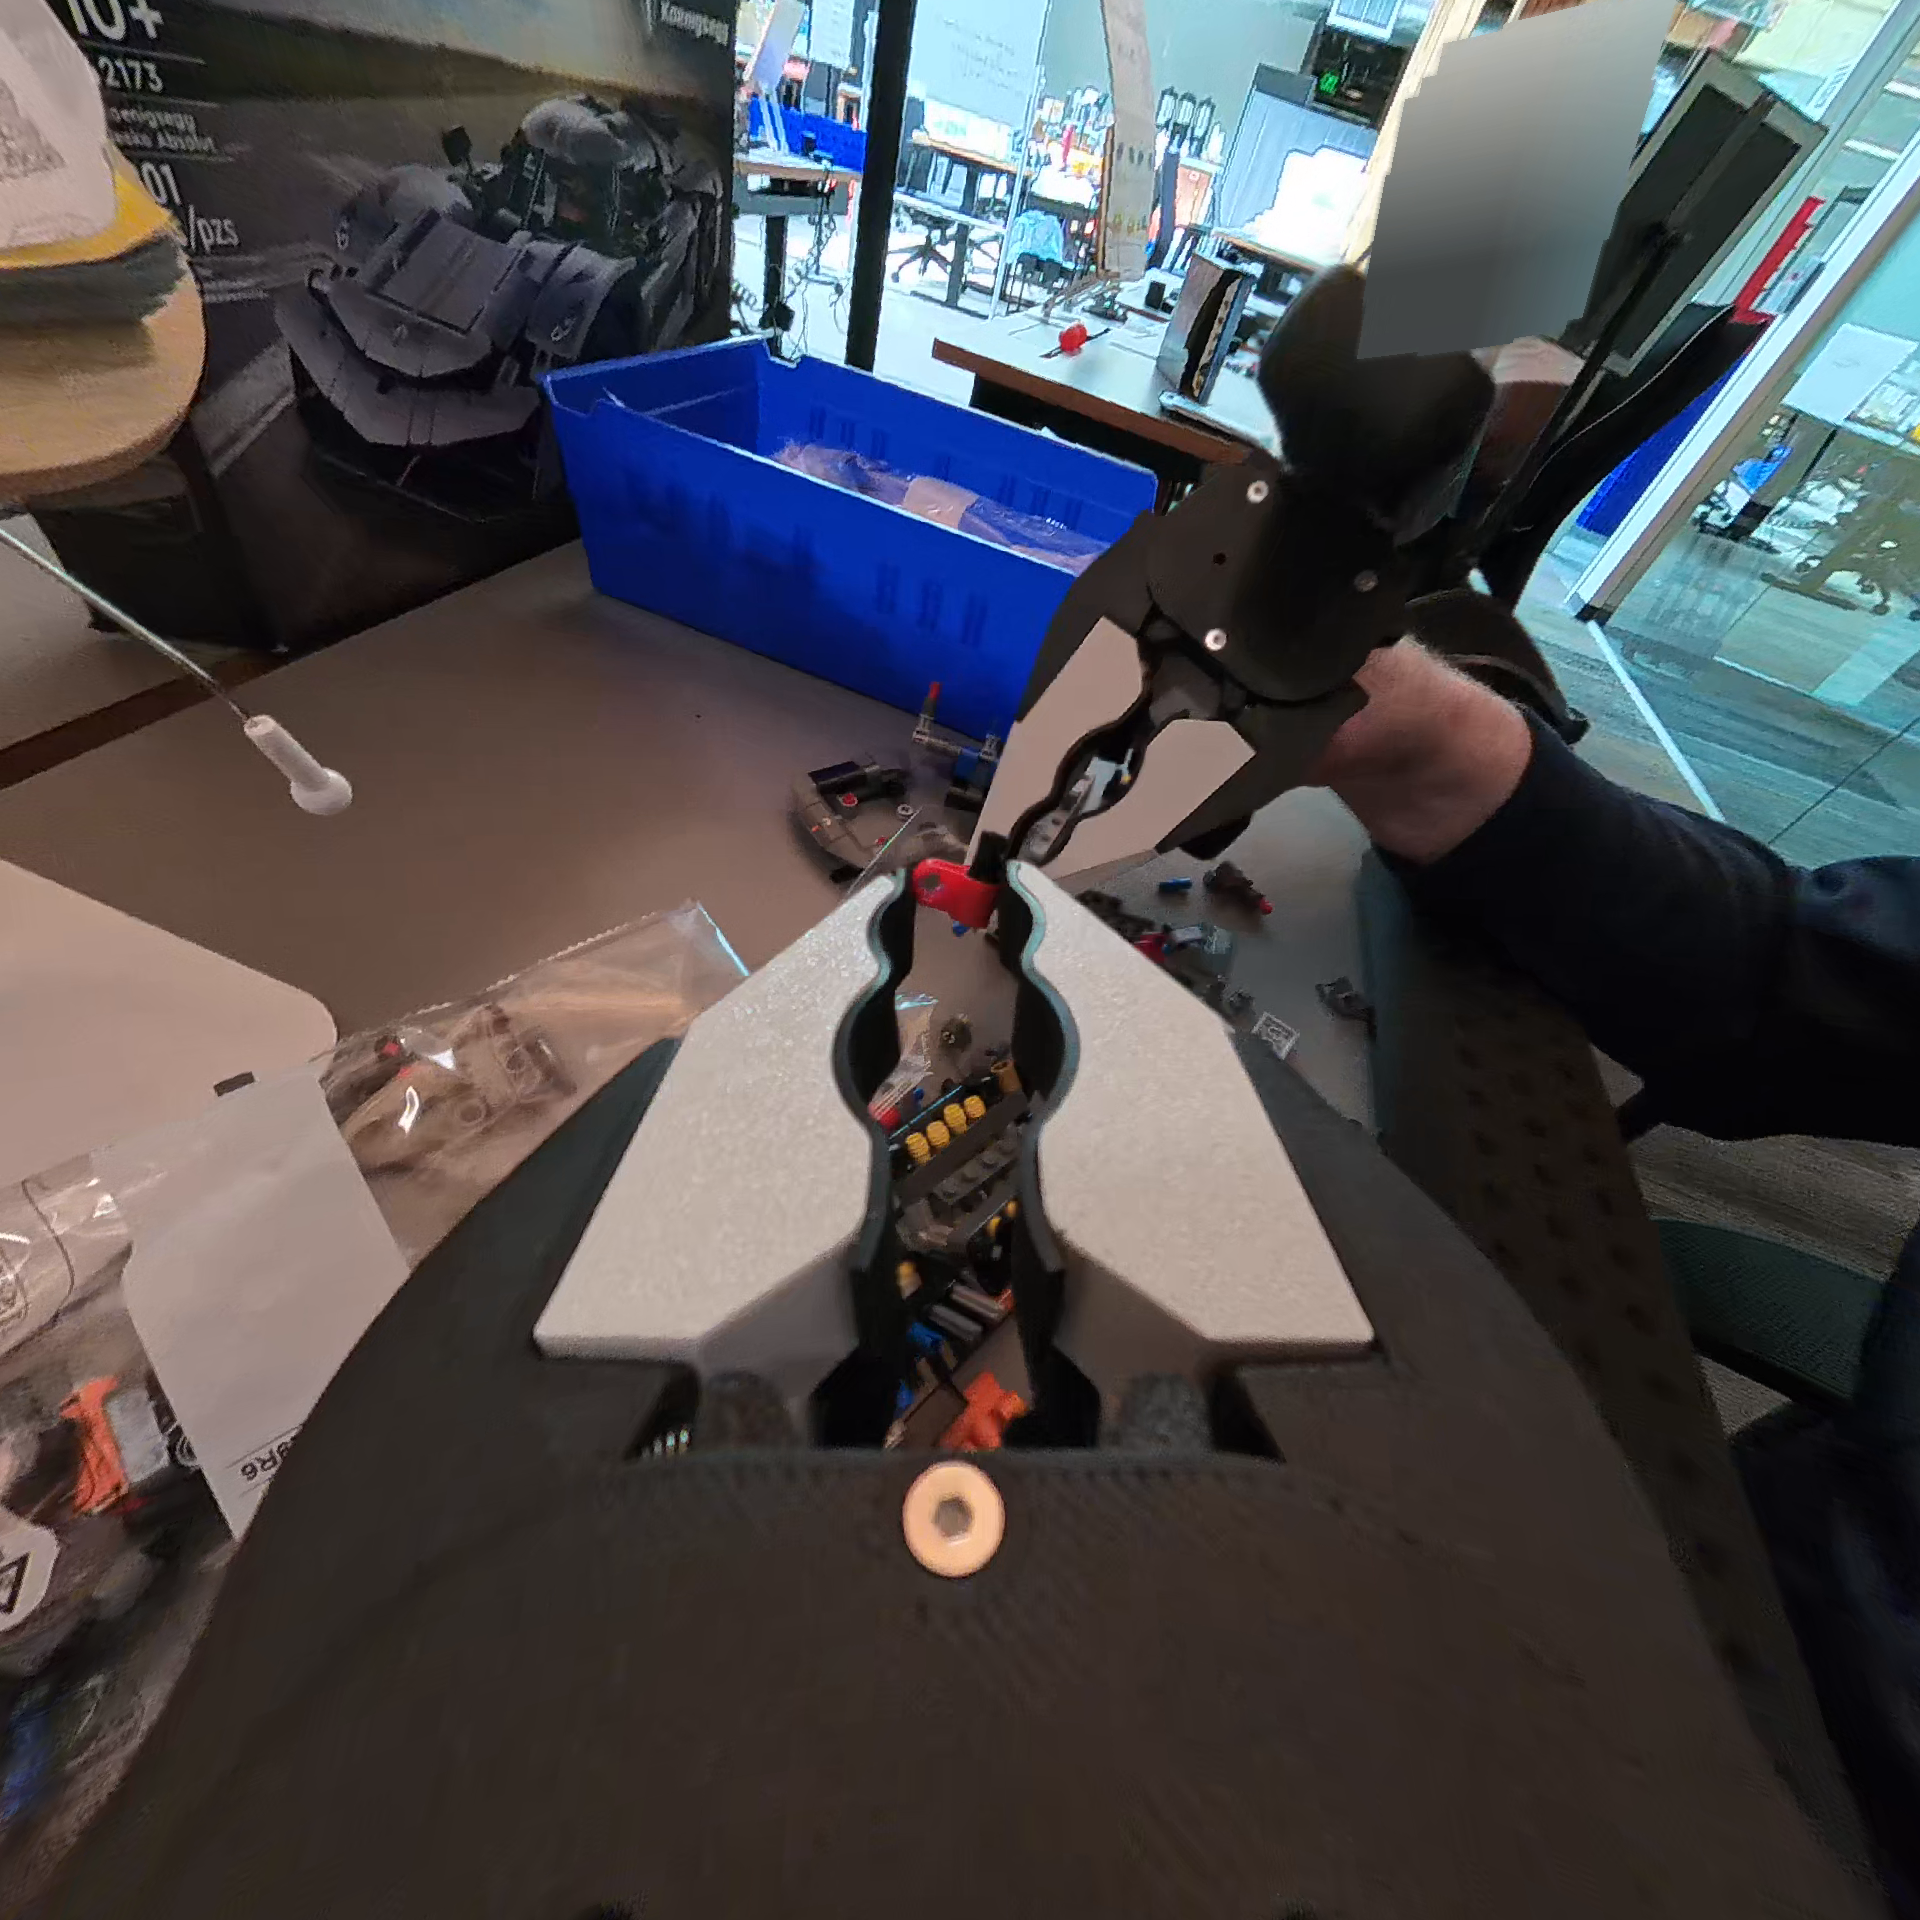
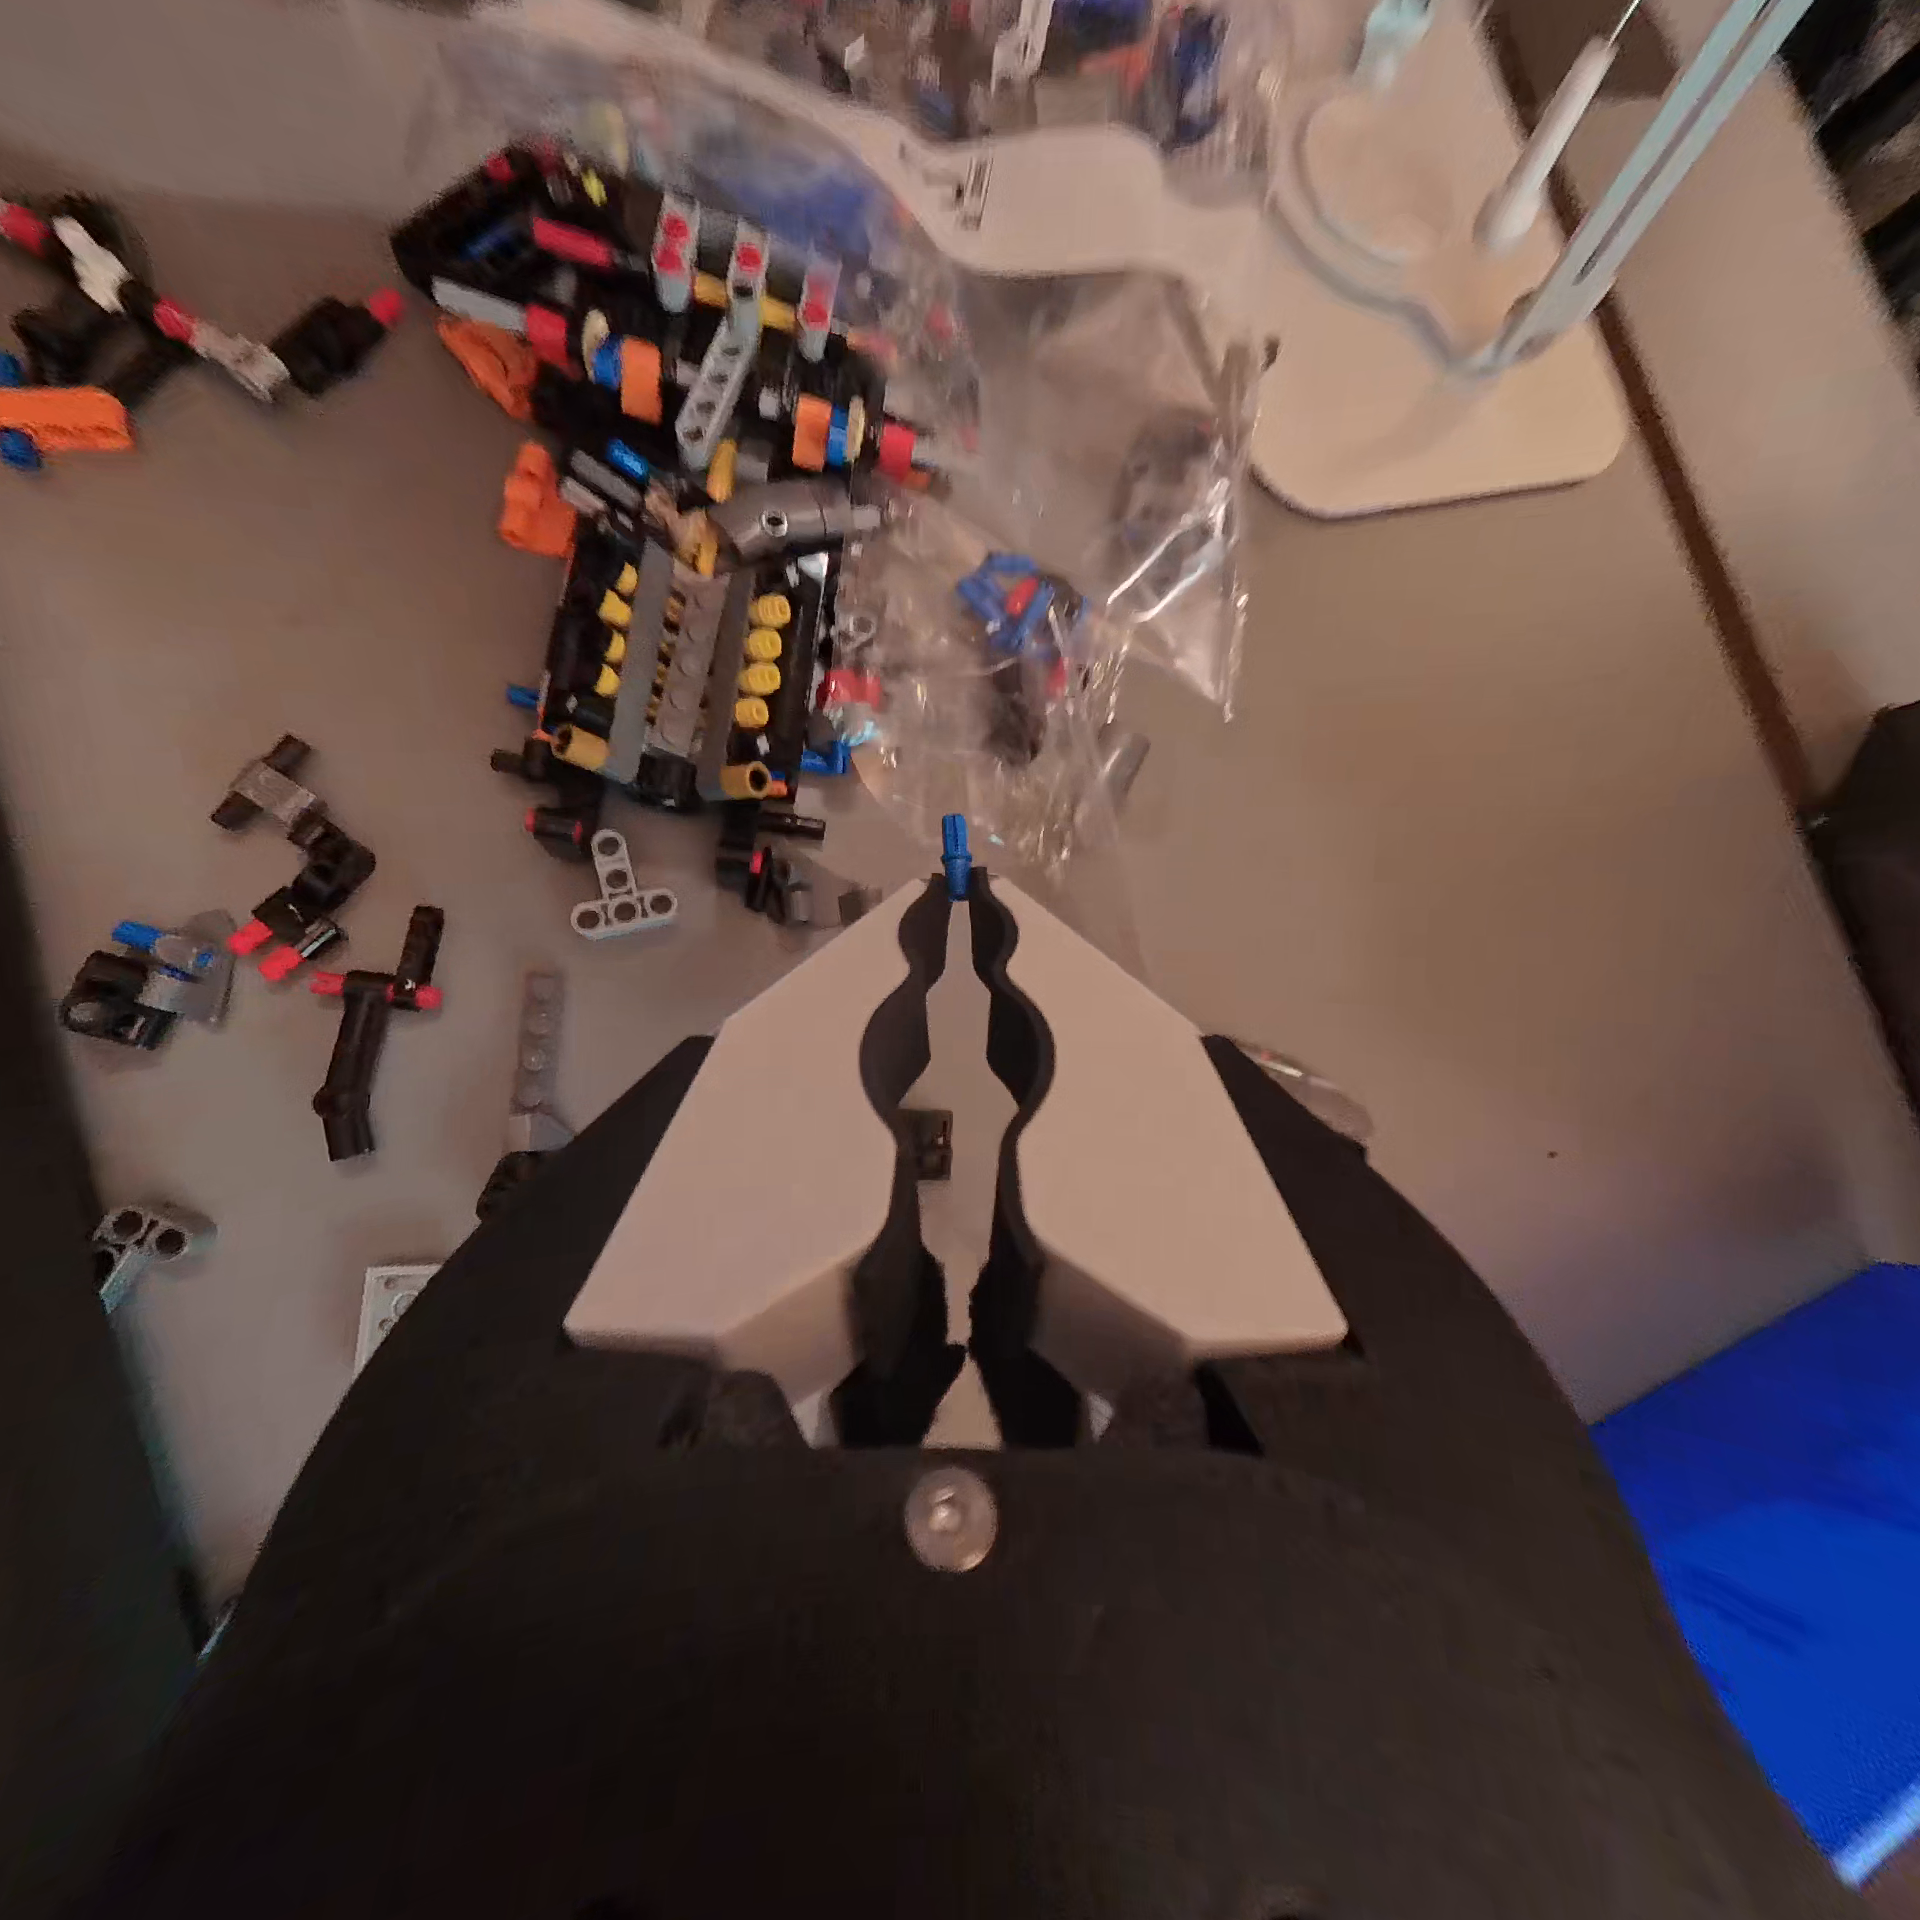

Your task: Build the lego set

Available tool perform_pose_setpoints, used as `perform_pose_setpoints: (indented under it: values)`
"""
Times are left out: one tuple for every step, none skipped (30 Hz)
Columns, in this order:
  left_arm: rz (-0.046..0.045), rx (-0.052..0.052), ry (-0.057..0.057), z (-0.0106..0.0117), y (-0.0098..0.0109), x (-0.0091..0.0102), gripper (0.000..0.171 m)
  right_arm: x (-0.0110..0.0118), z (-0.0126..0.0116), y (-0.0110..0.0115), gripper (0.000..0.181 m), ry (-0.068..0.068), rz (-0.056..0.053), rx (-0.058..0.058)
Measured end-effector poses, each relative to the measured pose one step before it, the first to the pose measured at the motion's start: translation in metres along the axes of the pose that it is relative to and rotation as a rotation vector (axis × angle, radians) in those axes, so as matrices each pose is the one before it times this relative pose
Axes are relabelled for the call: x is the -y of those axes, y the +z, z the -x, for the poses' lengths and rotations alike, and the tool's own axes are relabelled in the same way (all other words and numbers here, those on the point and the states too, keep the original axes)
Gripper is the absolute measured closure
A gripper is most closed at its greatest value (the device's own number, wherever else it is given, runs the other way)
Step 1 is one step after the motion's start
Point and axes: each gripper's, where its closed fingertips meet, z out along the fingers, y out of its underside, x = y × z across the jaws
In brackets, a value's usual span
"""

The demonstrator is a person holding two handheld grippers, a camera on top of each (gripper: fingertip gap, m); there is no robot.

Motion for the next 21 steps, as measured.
perform_pose_setpoints:
  values:
    - [0.01323, 0.0093, -0.0014, 0.00175, 0.00105, -0.00241, 0.158, -0.00672, 0.00141, 0.00627, 0.18, 0.0033, 0.0368, 0.0138]
    - [0.01169, 0.0109, 0.0013, 0.00197, 0.00092, -0.00216, 0.158, -0.00571, 0.00193, 0.0059, 0.18, -0.0066, 0.0352, 0.011]
    - [0.01062, 0.0126, 0.0054, 0.00203, 0.00074, -0.00173, 0.159, -0.00283, 0.00162, 0.00492, 0.18, -0.0096, 0.0231, 0.0068]
    - [0.01199, 0.0105, 0.0088, 0.00116, 0.00084, -0.0018, 0.159, 0.00076, 0.00099, 0.00349, 0.18, -0.0039, 0.0041, 0.0039]
    - [0.00645, 0.0035, 0.0073, -0.00014, 0.00092, -0.00082, 0.159, 0.00298, 0.00014, 0.00235, 0.18, 0.0037, -0.0054, 0.0031]
    - [0.00079, -0.0008, 0.0024, -0.00076, 0.00065, 0.00005, 0.159, 0.00302, 0.00045, 0.0019, 0.18, 0.0014, -0.0044, 0.0058]
    - [-0.00073, -0.0023, 0.0017, -0.00086, 0.00046, 0.00031, 0.159, 0.00239, 0.00039, 0.00206, 0.18, -0.0051, 0.0019, 0.0025]
    - [0.00103, 0.0004, 0.0015, -0.00013, 0.00027, -0.0001, 0.158, 0.00128, -0.00039, 0.00256, 0.18, -0.007, 0.0086, -0.0054]
    - [0.00147, 0.0001, -0.0004, 0.00014, 0.00027, -0.00027, 0.158, 0.00011, 0.00001, 0.0032, 0.18, -0.0036, 0.0157, -0.0027]
    - [0.00152, -0.0001, -0.0017, 0.00028, 0.00015, -0.00038, 0.158, 0.00002, 0.00038, 0.00331, 0.18, -0.0011, 0.0133, 0.0003]
    - [0.00143, 0.0003, -0.0003, 0.0002, 0.00033, -0.00046, 0.158, 0.00037, -0.00028, 0.00293, 0.18, 0.0005, 0.0089, -0.0043]
    - [0.00198, -0.0012, -0.0002, -0.00017, 0.00041, -0.00032, 0.158, -0.0008, -0.00117, 0.00259, 0.18, 0.0017, 0.0136, -0.0082]
    - [0.00244, -0.0017, 0.0002, -0.00045, 0.0004, -0.00031, 0.158, -0.00265, -0.00053, 0.00186, 0.18, -0.0019, 0.023, -0.0025]
    - [0.00157, 0.0001, 0.0016, -0.00014, 0.00026, -0.00026, 0.158, -0.00199, -0.00009, 0.00063, 0.18, -0.0063, 0.0127, -0.0009]
    - [0.00156, 0.0015, 0.0023, -0.00011, 0.00019, -0.00021, 0.158, -0.00102, 0.00333, -0.00078, 0.18, -0.0072, 0.0011, 0.0198]
    - [0.0004, 0.0, 0.0013, -0.00023, -0.00002, -0.00001, 0.158, -0.00186, 0.00487, -0.00181, 0.18, -0.0074, 0.0057, 0.0277]
    - [-0.00105, -0.0003, -0.0005, -0.00007, -0.00005, 0.00022, 0.158, -0.00266, -0.00055, -0.00193, 0.18, -0.0036, 0.0116, -0.0069]
    - [0.00046, -0.0003, -0.0011, 0.00007, 0.0, -0.00002, 0.158, -0.00111, -0.0022, -0.00182, 0.18, 0.0007, 0.0022, -0.0143]
    - [0.00302, -0.0007, -0.0008, 0.00006, 0.0004, -0.00051, 0.158, 0.00175, -0.00003, -0.00115, 0.18, 0.0074, -0.0138, 0.0054]
    - [0.00614, 0.001, 0.0016, 0.00006, 0.00072, -0.00095, 0.158, 0.00183, 0.00053, 0.00017, 0.18, 0.0106, -0.0123, 0.0112]
    - [0.00721, 0.0036, 0.0051, 0.00011, 0.00095, -0.0012, 0.158, -0.00084, -0.00151, 0.00163, 0.18, 0.0065, 0.0059, -0.0055]
